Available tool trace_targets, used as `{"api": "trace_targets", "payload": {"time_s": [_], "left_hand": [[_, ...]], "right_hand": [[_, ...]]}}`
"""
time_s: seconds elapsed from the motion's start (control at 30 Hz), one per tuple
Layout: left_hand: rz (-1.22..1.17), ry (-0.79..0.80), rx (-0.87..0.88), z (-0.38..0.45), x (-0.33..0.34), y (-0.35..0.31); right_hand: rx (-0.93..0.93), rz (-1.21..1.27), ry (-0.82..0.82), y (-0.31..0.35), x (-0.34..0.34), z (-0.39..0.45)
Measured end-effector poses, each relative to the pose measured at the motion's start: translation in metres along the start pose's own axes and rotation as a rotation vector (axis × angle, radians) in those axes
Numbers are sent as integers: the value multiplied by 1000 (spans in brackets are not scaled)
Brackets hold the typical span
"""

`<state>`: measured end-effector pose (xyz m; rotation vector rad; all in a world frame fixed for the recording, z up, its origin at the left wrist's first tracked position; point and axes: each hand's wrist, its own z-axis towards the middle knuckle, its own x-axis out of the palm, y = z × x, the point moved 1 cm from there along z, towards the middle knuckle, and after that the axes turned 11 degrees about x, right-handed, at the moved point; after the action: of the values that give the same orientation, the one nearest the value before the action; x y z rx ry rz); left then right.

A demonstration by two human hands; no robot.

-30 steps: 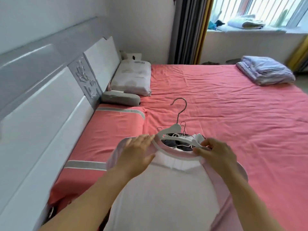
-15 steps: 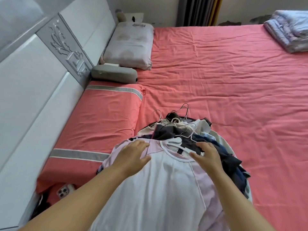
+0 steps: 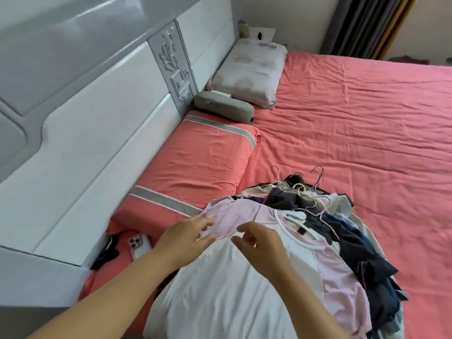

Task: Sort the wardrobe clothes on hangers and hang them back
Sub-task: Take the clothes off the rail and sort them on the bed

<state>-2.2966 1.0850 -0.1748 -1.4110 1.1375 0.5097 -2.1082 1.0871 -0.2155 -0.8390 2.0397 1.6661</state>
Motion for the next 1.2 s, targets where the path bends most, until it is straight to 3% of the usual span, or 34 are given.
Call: {"api": "trace_targets", "payload": {"time_s": [0.33,0.73,0.97,1.2], "left_hand": [[-71,-378,-324,-234,-44,77],[-36,-755,-879,-588,-34,114],[71,-1025,-1071,-724,-44,98],[258,-1276,-1254,-810,-67,66]], "right_hand": [[-435,-52,353,149,128,-92],[-863,-95,742,286,301,-307],[-1153,43,969,380,359,-435],[-1393,215,1204,460,388,-533]]}}
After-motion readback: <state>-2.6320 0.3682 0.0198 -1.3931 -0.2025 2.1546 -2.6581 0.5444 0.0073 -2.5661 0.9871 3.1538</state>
